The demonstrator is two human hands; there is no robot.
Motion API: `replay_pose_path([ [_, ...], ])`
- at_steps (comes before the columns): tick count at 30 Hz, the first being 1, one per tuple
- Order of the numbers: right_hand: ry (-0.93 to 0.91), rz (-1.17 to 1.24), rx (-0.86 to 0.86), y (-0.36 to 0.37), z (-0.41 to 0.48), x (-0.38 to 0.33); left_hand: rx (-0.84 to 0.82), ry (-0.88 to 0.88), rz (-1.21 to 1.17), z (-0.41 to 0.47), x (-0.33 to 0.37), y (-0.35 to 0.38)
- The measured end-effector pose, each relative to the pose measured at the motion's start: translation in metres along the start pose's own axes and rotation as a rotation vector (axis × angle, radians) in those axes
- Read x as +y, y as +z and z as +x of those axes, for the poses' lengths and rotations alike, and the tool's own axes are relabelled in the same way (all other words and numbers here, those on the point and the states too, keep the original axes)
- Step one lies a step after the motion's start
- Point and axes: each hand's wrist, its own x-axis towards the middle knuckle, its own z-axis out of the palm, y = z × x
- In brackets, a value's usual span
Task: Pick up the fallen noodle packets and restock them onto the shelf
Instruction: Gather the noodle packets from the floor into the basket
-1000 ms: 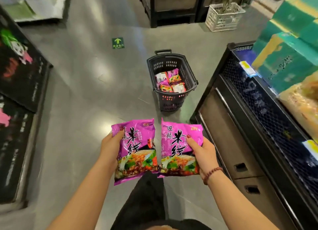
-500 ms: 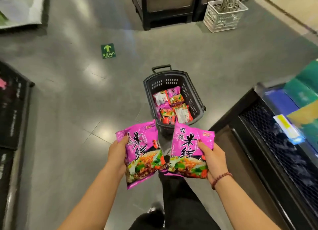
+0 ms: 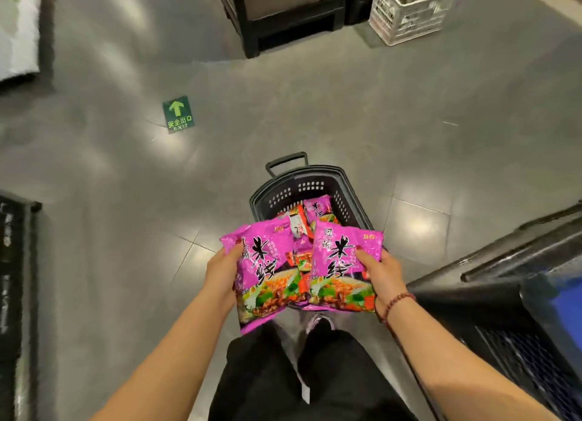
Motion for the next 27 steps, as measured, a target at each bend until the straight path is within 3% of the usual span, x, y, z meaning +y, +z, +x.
replay_pose_path([
  [6,0.078,0.140,0.113,0.027,0.054,-0.006,-0.114,-0.029,0.248,0.093,0.056,0.056],
  [15,0.229,0.489,0.550,0.086,0.158,0.006,-0.377,-0.044,0.753,0.271,0.114,0.163],
  [23,0.269,0.593,0.722,0.122,0.279,0.059,-0.579,0.172,1.217,0.413,0.057,0.252],
  [27,0.324,0.637,0.773,0.132,0.328,0.100,-0.675,0.376,1.391,0.464,0.013,0.270],
])
